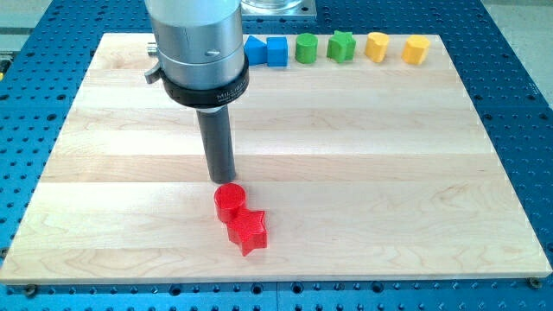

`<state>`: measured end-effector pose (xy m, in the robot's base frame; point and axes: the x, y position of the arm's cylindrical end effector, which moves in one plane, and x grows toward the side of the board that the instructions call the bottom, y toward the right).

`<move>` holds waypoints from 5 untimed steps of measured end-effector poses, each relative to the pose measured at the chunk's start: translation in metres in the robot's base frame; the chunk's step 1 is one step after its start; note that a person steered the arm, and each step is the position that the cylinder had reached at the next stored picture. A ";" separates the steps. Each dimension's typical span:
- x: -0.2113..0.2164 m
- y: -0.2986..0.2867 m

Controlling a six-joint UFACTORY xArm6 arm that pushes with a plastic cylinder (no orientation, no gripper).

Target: Place the red circle into the red star

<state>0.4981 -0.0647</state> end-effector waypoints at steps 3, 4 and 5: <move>0.026 0.024; 0.022 0.023; 0.013 0.019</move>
